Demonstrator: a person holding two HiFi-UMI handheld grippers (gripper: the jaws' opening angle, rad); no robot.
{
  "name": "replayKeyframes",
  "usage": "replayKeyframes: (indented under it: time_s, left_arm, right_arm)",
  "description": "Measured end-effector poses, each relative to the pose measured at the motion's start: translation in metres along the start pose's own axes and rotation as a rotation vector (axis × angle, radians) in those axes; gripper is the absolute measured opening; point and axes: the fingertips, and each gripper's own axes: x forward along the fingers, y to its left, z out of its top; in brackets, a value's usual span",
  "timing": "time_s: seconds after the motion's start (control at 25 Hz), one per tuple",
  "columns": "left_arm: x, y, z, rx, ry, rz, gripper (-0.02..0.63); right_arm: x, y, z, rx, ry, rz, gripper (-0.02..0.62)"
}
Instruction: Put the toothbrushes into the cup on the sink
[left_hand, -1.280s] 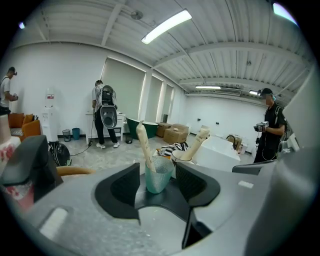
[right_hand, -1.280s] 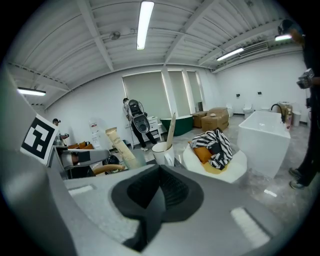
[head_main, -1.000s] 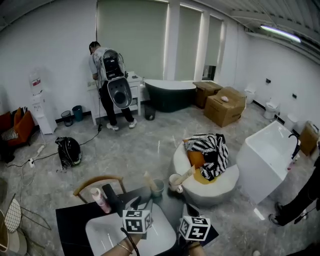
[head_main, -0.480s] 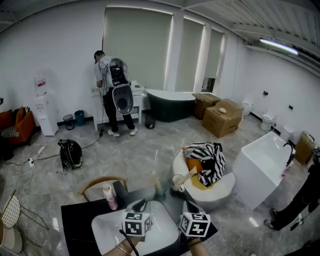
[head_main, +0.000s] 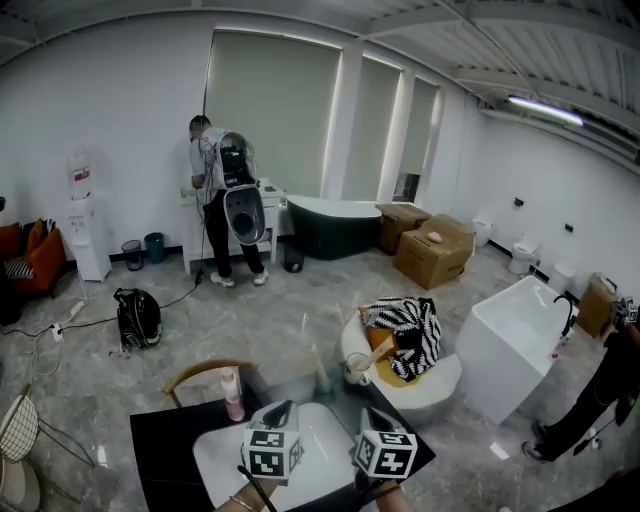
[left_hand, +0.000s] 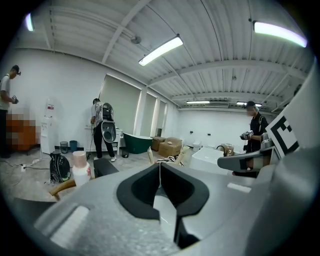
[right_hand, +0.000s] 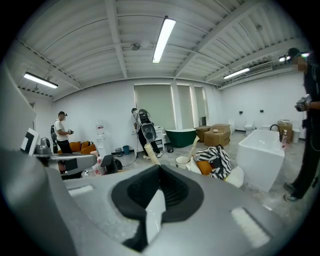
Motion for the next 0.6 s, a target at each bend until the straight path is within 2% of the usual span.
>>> replayKeyframes:
  time_s: [0.48, 0.6]
  left_arm:
    - [-0.021, 0.003, -0.011, 0.008, 0.012, -0.043, 0.009]
    - [-0.023, 0.002, -0.013, 0.006, 0.015, -0.054, 0.009]
  right_arm:
    - [-0.03, 0.008, -0.015, 0.072, -0.018, -0.07, 0.003]
    - [-0.034, 0.008, -0.015, 0.056, -0.011, -0.09, 0.003]
